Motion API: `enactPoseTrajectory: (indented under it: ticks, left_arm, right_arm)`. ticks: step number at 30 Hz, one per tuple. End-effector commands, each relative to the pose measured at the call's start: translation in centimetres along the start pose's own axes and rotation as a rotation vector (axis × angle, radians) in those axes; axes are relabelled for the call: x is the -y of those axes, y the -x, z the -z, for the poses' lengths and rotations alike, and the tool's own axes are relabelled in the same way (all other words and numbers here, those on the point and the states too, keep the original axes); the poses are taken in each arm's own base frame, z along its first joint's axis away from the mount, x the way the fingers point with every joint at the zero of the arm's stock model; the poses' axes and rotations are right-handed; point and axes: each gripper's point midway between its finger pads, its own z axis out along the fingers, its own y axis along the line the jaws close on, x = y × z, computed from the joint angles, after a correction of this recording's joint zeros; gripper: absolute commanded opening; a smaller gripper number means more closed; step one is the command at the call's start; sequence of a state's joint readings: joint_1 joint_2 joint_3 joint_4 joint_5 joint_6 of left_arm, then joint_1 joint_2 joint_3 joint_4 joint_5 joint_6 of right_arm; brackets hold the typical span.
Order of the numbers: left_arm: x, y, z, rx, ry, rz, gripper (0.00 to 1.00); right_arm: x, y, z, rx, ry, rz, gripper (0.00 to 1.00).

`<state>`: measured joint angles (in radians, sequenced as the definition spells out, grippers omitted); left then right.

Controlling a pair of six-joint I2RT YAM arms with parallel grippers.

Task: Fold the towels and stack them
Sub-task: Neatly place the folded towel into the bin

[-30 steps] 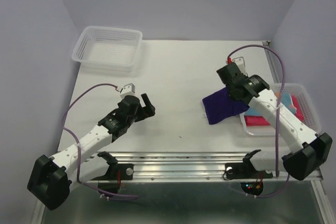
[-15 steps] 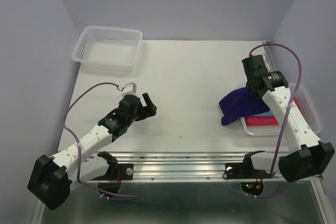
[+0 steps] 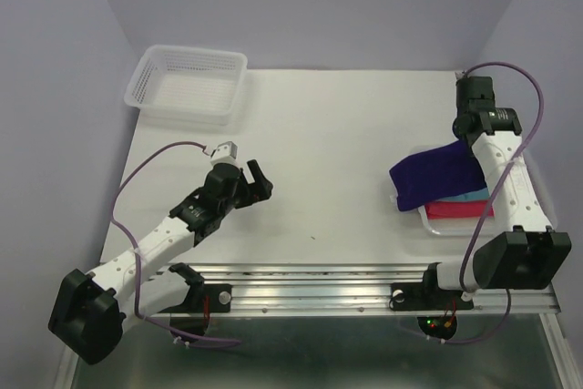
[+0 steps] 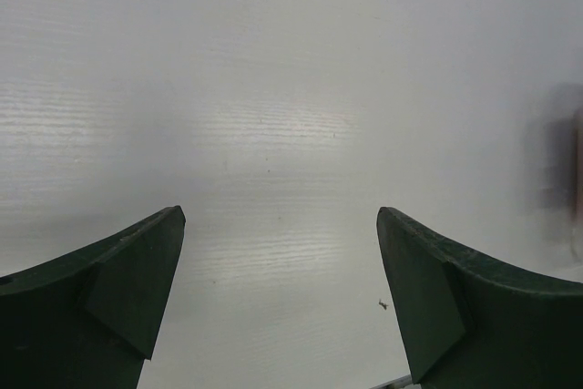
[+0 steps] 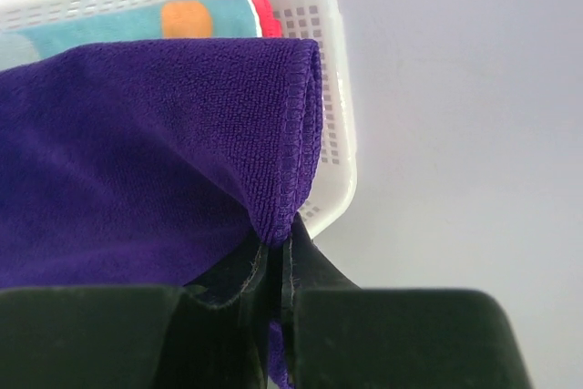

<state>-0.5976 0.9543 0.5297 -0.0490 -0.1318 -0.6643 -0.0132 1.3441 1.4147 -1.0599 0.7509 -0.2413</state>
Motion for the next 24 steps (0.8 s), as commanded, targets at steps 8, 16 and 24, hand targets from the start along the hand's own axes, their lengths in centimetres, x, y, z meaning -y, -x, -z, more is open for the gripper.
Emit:
enactPoseTrajectory:
  ticks: [8, 16, 24]
  left_arm:
    - [-0.4, -0.4, -0.8, -0.016, -0.006, -0.024, 0.99]
    - [-0.7, -0.7, -1.1, -0.029, 0.008, -0.025, 0.99]
    - [-0.9, -0.7, -1.1, -0.027, 0.008, -0.028, 0.99]
  right_arm:
    - [2.4, -0.6, -7.1, -0.152, -0.08, -0.084, 0.01]
    - [2.8, -0.5, -8.9, -0.125, -0.121, -0.047, 0.01]
    - [4.0, 0.0, -10.6, -0.13, -0.177, -0.062, 0.01]
